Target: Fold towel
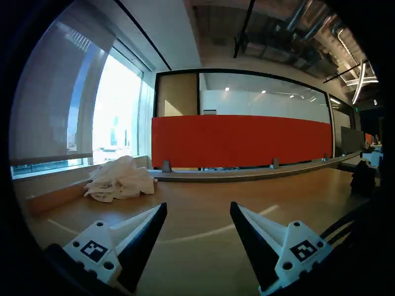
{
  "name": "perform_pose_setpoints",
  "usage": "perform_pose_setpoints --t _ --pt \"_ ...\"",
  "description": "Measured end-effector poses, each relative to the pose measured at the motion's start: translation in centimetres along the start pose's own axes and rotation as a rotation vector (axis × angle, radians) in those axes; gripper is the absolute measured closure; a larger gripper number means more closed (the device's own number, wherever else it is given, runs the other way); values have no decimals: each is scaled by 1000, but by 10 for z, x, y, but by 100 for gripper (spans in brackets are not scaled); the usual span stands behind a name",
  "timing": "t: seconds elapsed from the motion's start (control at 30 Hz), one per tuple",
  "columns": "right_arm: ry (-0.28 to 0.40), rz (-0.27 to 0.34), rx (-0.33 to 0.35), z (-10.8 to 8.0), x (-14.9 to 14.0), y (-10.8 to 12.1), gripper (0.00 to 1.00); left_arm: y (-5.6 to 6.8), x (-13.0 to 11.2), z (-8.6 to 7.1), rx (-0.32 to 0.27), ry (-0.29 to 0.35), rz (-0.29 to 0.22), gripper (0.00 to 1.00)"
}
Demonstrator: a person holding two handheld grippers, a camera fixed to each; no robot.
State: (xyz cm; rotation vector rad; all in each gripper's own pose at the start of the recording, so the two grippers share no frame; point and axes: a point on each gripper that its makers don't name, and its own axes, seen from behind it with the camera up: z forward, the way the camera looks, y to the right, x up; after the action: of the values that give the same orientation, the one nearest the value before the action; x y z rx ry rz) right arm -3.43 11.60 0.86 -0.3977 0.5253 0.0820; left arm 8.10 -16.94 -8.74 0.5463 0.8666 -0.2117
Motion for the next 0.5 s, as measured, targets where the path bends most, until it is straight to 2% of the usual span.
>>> perform_pose_setpoints --t 0.27,0.5 --pt "-17 41 -10 3 -20 8 0 1 0 0 0 0 0 6" --pt "-21 64 -18 3 -27 13 0 1 0 0 0 0 0 6"
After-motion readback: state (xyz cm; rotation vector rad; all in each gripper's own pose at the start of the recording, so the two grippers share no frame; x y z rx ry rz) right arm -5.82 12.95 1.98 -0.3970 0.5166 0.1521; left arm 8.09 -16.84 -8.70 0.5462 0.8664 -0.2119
